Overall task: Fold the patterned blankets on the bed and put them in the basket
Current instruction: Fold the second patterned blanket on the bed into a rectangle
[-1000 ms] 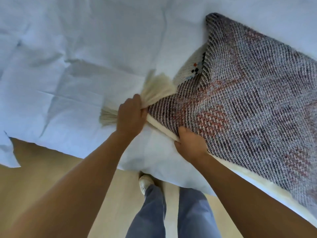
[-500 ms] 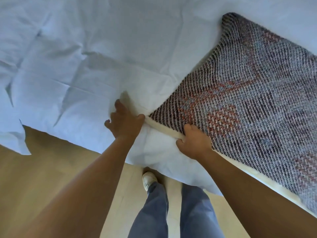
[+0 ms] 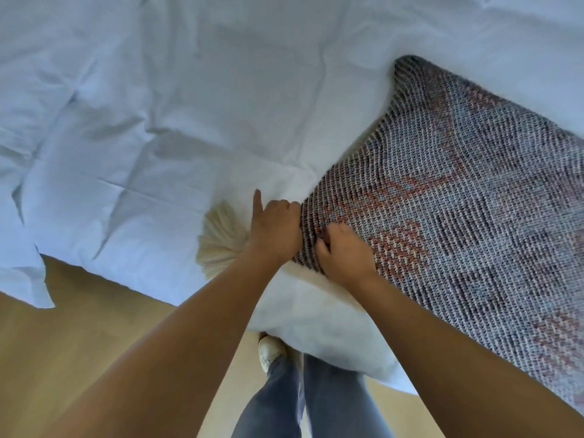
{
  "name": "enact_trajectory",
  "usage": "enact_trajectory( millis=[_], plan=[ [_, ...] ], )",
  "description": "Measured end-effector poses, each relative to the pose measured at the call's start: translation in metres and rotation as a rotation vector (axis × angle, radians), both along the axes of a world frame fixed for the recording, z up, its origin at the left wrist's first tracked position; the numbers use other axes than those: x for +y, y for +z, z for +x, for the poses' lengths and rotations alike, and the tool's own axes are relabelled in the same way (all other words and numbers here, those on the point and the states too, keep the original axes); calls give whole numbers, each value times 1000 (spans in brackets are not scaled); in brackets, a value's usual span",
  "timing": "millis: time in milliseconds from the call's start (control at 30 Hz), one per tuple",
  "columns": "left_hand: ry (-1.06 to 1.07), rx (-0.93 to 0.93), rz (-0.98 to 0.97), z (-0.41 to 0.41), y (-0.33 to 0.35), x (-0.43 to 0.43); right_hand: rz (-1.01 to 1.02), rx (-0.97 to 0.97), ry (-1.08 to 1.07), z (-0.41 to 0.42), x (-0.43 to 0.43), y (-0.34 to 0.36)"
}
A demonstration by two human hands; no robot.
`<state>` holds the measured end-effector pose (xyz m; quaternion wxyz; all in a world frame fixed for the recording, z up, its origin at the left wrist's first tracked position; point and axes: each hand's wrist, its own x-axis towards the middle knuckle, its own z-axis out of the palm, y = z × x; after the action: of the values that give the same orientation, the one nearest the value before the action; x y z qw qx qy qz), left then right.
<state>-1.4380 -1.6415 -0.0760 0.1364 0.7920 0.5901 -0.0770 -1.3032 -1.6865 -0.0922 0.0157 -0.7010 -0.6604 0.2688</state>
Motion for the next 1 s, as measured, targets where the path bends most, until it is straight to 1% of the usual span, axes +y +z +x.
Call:
enact_trajectory(
  millis=[100,200,300,367,433,500,567,667,733,800,900,933,1000],
  plan=[
    [36,-88,12,30,-1,27,55,-12,-25,22,34,6],
    [136,-228,-18,60,-5,57,94,-40,3,49,76,11],
    [195,-271,-69,87,-13,85,128,-64,88,77,122,13],
    [256,-316,-96,100,-18,103,212,-78,153,94,155,13],
    [328,-400,-114,109,-24,121,263,-163,263,108,191,11],
    [393,-462,-148,116,-27,135,239,-266,360,120,225,10],
    [401,-465,-211,120,-28,146,159,-403,443,133,255,11],
    [258,-388,-273,124,-31,156,31,-632,516,154,293,17],
    [182,-353,-284,129,-34,161,-29,-745,570,165,311,19],
    [203,-414,-254,136,-36,164,-89,-803,634,171,320,18],
    [259,-569,-118,152,-36,164,-101,-893,678,172,323,16],
    [266,-580,-120,157,-37,163,-77,-906,663,172,323,18],
    [308,-519,-247,163,-38,161,12,-870,598,173,323,19]
  ],
)
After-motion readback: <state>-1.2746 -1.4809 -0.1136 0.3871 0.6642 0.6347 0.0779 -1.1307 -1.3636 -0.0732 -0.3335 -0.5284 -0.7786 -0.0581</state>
